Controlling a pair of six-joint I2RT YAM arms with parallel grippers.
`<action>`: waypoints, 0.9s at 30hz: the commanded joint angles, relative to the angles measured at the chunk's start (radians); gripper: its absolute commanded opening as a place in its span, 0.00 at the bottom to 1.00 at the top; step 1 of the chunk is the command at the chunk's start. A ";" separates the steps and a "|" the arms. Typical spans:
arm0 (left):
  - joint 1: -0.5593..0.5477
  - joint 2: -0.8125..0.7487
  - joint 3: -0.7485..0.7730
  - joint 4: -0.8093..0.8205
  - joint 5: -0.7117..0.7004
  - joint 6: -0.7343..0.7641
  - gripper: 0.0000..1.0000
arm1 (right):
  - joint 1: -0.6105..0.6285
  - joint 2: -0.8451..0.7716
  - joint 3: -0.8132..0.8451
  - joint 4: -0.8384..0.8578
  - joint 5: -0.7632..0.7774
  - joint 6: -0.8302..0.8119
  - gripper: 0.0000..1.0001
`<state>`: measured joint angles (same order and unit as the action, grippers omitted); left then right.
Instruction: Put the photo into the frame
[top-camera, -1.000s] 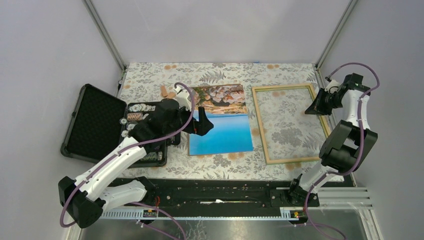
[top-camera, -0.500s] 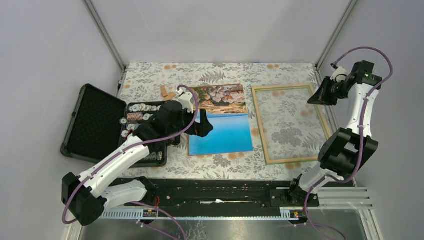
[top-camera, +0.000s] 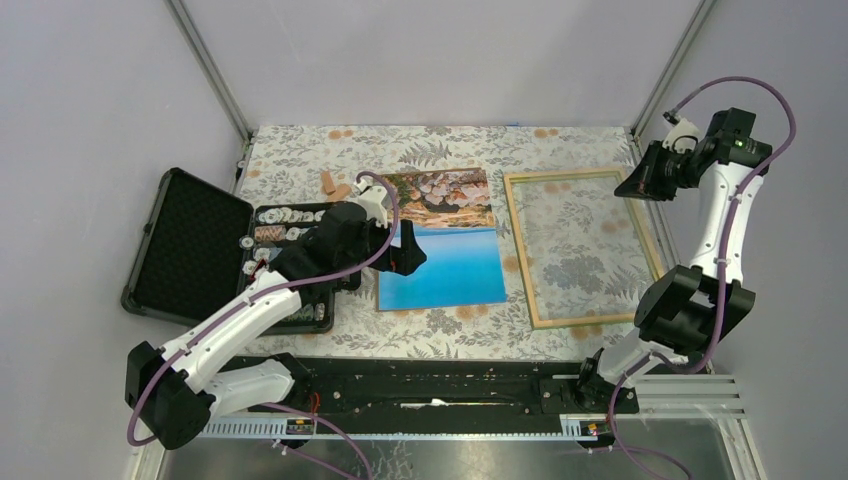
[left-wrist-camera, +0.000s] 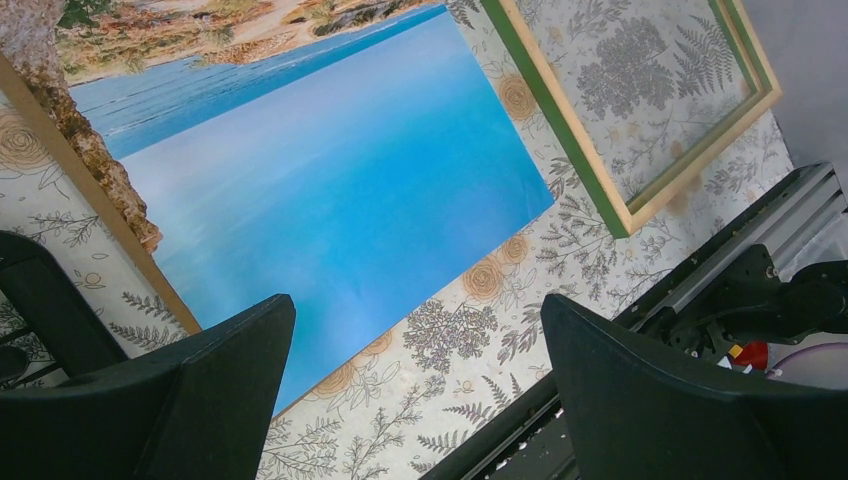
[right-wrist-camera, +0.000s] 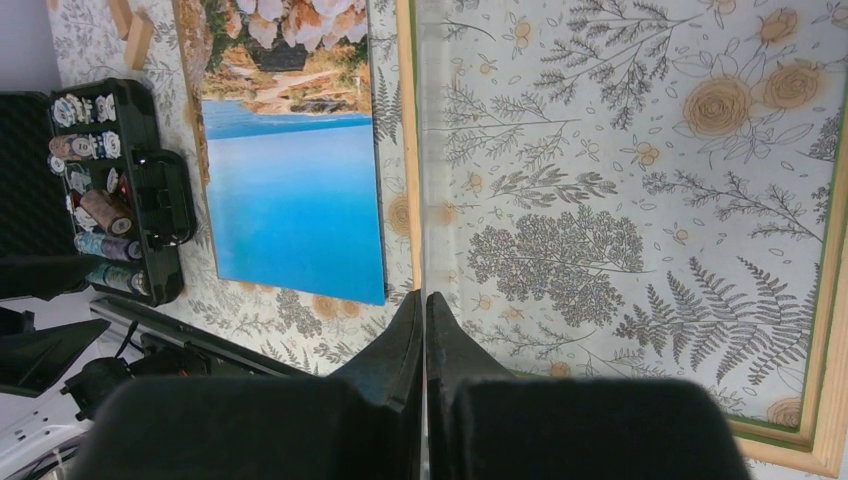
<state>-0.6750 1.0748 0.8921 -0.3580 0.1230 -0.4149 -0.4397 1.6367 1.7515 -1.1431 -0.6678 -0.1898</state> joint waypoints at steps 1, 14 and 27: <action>0.006 -0.001 -0.002 0.054 0.016 0.010 0.99 | 0.014 -0.060 0.058 -0.031 -0.027 0.007 0.00; 0.008 -0.001 -0.003 0.055 0.025 0.008 0.99 | 0.084 -0.072 0.098 -0.035 -0.032 0.025 0.00; 0.013 -0.006 -0.008 0.055 0.025 0.010 0.99 | 0.165 -0.001 0.194 -0.058 0.004 0.030 0.00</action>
<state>-0.6682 1.0767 0.8894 -0.3462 0.1318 -0.4149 -0.2932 1.6108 1.8828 -1.1778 -0.6697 -0.1677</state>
